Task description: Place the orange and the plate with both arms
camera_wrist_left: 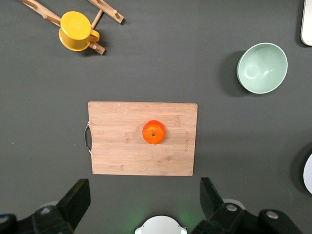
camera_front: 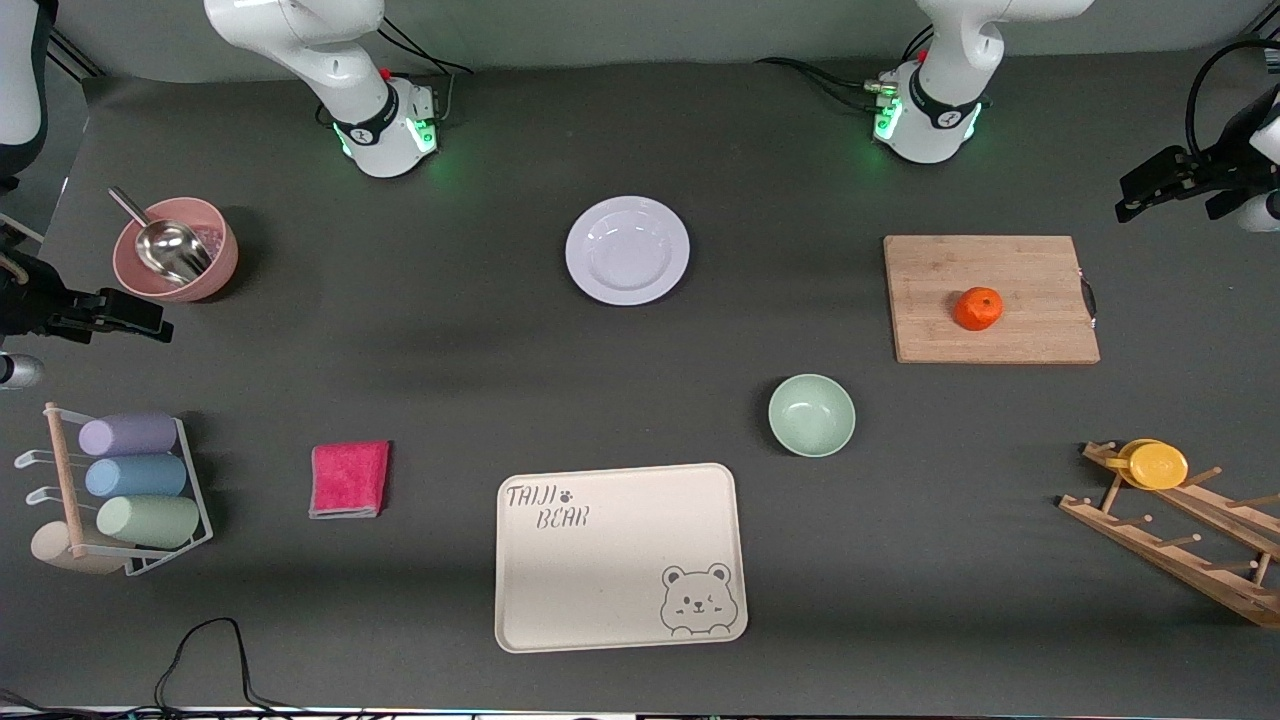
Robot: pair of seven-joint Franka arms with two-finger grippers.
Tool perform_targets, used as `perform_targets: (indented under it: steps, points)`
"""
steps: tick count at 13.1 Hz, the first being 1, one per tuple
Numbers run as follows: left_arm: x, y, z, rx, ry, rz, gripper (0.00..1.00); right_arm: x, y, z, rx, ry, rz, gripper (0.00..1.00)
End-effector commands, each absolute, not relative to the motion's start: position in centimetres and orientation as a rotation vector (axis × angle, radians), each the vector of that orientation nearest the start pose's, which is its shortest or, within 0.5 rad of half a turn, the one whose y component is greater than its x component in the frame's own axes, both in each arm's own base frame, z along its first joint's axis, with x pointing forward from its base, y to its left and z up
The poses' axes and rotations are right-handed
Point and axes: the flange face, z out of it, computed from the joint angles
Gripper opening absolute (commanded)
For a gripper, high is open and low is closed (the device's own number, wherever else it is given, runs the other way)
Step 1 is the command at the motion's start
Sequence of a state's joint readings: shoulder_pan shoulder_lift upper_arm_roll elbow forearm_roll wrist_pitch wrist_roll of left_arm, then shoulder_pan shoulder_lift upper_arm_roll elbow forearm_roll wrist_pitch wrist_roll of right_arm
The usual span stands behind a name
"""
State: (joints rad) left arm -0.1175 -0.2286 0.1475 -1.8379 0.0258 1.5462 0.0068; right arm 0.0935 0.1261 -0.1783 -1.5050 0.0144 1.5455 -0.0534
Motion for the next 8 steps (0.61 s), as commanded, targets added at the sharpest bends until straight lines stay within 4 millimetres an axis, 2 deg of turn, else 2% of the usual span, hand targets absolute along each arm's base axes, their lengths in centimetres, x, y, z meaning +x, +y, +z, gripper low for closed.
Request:
perform_targets:
  steps: [1,5,6,8]
  points:
    - [47.5,2.2,61.5,-3.145,-0.045,0.103,1.0,57.9,-4.0,58.8,-3.157,0.08,0.154,1.0]
    - [47.4,2.5,60.8,-3.146,-0.029,0.125,1.0,57.7,-4.0,58.5,-3.155,0.08,0.166,1.0]
    - [47.5,2.4,60.1,-3.146,-0.028,0.127,1.0,57.7,-4.0,58.4,-3.155,0.08,0.164,1.0]
    - [47.5,2.4,57.1,-3.146,-0.027,0.147,1.0,57.6,-4.0,58.4,-3.156,0.077,0.157,1.0]
